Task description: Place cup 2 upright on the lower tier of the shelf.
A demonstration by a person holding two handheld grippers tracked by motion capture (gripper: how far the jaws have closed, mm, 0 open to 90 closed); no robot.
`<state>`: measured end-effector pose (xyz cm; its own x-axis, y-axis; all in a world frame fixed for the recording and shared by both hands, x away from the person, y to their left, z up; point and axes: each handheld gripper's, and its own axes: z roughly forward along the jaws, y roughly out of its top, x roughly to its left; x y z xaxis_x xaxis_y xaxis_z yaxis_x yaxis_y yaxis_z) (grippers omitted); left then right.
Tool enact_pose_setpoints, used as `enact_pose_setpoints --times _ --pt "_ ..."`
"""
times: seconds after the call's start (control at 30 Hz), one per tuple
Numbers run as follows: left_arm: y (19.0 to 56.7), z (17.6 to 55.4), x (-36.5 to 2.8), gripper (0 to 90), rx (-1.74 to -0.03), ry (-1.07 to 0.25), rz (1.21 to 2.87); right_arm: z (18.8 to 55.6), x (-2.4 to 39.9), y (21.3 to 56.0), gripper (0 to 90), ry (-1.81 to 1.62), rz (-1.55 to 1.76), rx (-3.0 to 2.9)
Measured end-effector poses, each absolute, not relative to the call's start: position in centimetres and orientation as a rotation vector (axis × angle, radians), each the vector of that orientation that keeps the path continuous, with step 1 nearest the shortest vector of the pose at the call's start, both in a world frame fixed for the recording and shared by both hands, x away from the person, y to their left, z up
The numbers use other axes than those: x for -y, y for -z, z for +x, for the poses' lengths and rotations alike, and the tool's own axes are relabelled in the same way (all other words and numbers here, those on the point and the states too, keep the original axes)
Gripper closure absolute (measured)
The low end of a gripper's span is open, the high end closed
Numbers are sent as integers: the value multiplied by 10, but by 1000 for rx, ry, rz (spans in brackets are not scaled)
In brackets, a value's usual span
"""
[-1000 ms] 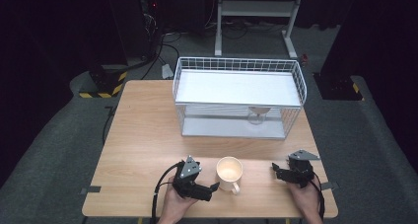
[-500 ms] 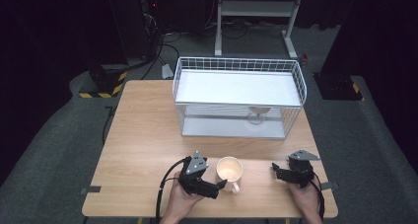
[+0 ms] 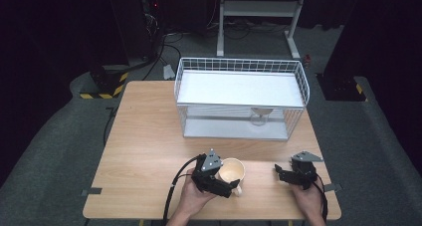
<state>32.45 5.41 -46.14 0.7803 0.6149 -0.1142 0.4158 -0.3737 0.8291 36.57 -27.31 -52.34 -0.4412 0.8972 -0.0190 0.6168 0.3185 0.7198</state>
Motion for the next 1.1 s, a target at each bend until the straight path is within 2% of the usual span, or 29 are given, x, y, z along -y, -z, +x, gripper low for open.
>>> enact_pose_setpoints --times 0.3,0.83,1.1 --pt "467 331 -40 8 -766 -269 2053 366 273 523 246 -908 1341 -2173" --pt "475 334 -30 86 -758 -318 2066 366 273 523 246 -909 1340 -2172" --pt "476 334 -30 90 -751 -320 2058 366 273 523 246 -909 1341 -2172"
